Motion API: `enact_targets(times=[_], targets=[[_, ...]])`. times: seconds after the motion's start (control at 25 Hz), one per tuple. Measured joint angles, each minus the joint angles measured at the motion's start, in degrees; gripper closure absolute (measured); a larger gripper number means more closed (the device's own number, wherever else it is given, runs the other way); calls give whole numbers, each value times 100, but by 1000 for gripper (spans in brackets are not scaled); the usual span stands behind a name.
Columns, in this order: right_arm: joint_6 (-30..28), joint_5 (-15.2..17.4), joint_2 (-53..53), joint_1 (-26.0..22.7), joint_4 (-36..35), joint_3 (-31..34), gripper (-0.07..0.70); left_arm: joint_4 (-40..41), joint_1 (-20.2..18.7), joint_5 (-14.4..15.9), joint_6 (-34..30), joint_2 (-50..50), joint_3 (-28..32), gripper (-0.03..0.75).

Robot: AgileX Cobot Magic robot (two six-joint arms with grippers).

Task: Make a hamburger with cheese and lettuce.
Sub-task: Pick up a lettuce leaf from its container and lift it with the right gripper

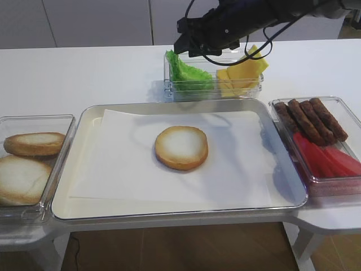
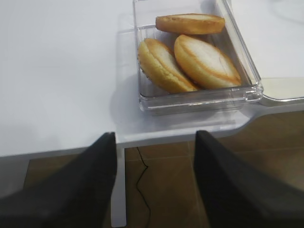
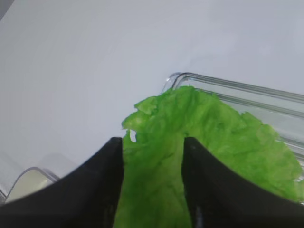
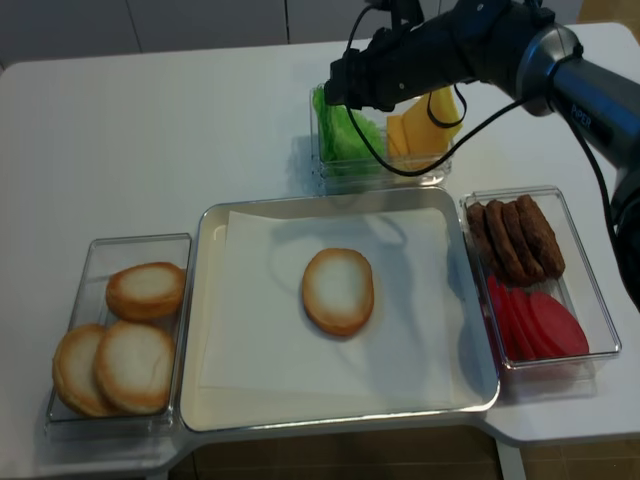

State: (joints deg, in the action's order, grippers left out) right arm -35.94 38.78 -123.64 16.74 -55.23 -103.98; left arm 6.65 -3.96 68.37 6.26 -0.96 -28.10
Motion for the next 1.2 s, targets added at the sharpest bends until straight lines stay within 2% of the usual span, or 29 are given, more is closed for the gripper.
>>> enact_targets(times=[0.2, 0.52, 0.72, 0.84, 0.92, 1.0, 1.08, 1.2], targets=[[0, -14, 0, 0, 0, 0, 374, 0, 0, 0, 0, 0, 0, 326], [0, -27, 0, 0, 6, 0, 559, 0, 0, 0, 0, 0, 0, 328], [0, -27, 0, 0, 6, 0, 589, 0, 0, 0, 0, 0, 0, 329], [0, -27, 0, 0, -135, 0, 540, 0, 0, 0, 0, 0, 0, 329], [-89, -27, 0, 0, -339, 0, 447, 0, 0, 0, 0, 0, 0, 329], [-227, -27, 0, 0, -513, 0, 309, 0, 0, 0, 0, 0, 0, 329], [-291, -27, 0, 0, -580, 0, 228, 0, 0, 0, 0, 0, 0, 329], [-385, -39, 0, 0, -615, 0, 190, 0, 0, 0, 0, 0, 0, 329]])
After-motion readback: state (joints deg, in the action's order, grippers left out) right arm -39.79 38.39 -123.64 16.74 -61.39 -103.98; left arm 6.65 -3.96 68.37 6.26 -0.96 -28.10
